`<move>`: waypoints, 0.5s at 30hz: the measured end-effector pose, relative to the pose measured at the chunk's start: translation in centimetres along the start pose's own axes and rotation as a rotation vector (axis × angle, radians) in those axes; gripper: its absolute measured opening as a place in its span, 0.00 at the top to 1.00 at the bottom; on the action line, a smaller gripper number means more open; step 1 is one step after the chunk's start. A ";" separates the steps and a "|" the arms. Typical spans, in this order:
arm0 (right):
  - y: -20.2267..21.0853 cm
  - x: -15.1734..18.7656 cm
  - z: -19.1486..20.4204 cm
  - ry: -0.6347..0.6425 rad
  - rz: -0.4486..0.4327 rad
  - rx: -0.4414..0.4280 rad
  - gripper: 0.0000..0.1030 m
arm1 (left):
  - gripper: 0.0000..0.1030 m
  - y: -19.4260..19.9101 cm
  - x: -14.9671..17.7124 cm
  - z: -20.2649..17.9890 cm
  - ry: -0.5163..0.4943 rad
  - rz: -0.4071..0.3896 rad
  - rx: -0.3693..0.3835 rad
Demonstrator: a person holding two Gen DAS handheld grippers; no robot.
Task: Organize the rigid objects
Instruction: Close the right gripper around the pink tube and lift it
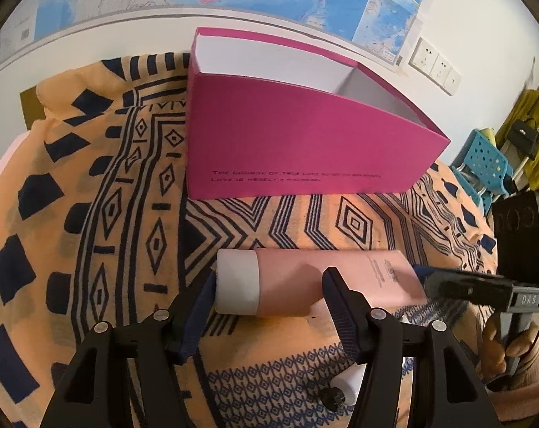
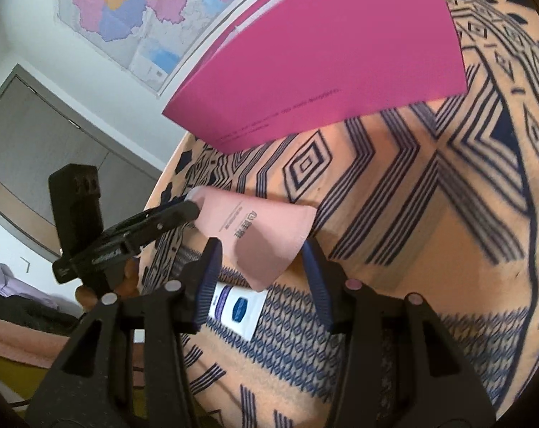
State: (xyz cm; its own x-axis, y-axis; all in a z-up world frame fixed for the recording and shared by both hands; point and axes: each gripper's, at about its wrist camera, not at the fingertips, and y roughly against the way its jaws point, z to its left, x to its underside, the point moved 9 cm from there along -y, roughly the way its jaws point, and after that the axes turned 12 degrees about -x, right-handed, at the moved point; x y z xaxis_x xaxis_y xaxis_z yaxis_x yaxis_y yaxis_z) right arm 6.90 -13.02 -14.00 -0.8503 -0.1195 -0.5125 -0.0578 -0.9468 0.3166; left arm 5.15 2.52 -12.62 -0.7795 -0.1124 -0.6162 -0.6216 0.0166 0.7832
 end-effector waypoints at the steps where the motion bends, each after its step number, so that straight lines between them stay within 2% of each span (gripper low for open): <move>1: 0.1 -0.1 0.0 0.009 -0.001 0.010 0.52 | 0.40 0.0 0.0 -0.1 -0.001 -0.001 0.002; 15: 2.6 -2.9 0.8 0.135 -0.065 0.115 0.52 | 0.40 1.5 -2.1 -2.6 -0.025 -0.062 0.038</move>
State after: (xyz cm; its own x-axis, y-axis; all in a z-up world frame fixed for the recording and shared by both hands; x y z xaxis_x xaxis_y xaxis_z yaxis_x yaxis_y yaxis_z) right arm 8.83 -14.92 -11.01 -0.7656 -0.1050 -0.6347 -0.1764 -0.9145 0.3641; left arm 6.00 0.19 -9.95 -0.7411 -0.0895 -0.6654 -0.6705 0.0486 0.7403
